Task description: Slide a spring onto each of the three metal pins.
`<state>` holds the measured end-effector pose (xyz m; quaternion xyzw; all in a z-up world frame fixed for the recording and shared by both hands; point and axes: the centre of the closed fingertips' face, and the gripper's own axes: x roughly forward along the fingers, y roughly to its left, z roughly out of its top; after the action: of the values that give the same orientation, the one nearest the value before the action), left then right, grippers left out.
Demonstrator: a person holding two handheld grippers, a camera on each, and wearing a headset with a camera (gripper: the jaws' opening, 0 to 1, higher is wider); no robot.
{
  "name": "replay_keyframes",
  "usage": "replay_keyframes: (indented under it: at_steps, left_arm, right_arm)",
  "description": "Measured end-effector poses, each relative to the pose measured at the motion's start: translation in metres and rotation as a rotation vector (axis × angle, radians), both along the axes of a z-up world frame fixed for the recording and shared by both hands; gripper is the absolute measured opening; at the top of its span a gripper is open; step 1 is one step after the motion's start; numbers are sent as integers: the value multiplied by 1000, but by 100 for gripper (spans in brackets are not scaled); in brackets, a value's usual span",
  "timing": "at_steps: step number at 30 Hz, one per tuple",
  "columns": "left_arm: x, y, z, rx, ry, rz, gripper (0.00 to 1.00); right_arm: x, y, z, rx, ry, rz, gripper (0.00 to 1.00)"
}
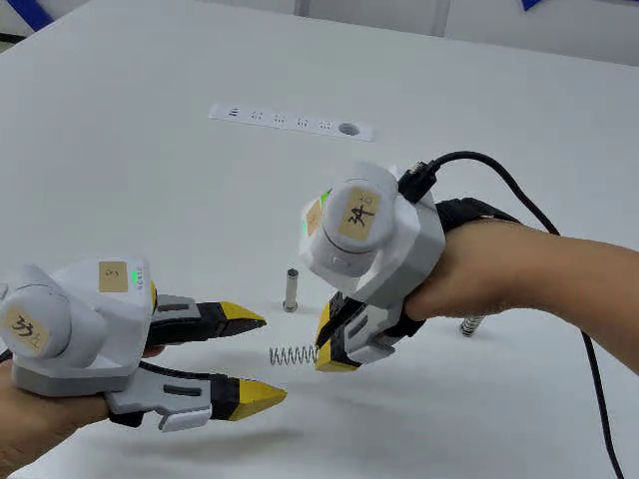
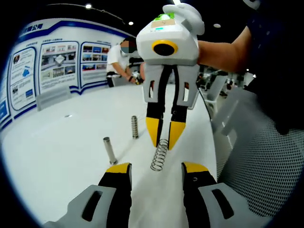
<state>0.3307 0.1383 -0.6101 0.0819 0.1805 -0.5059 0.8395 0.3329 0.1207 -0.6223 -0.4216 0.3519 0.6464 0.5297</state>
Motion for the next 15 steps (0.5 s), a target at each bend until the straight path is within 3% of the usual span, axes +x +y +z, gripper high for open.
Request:
replay_keyframes:
  at_steps: [15]
  left_arm:
    - [-5, -13, 6, 13, -28, -75, 18]
  right_arm:
    - [-6, -3, 8, 11, -6, 32, 11]
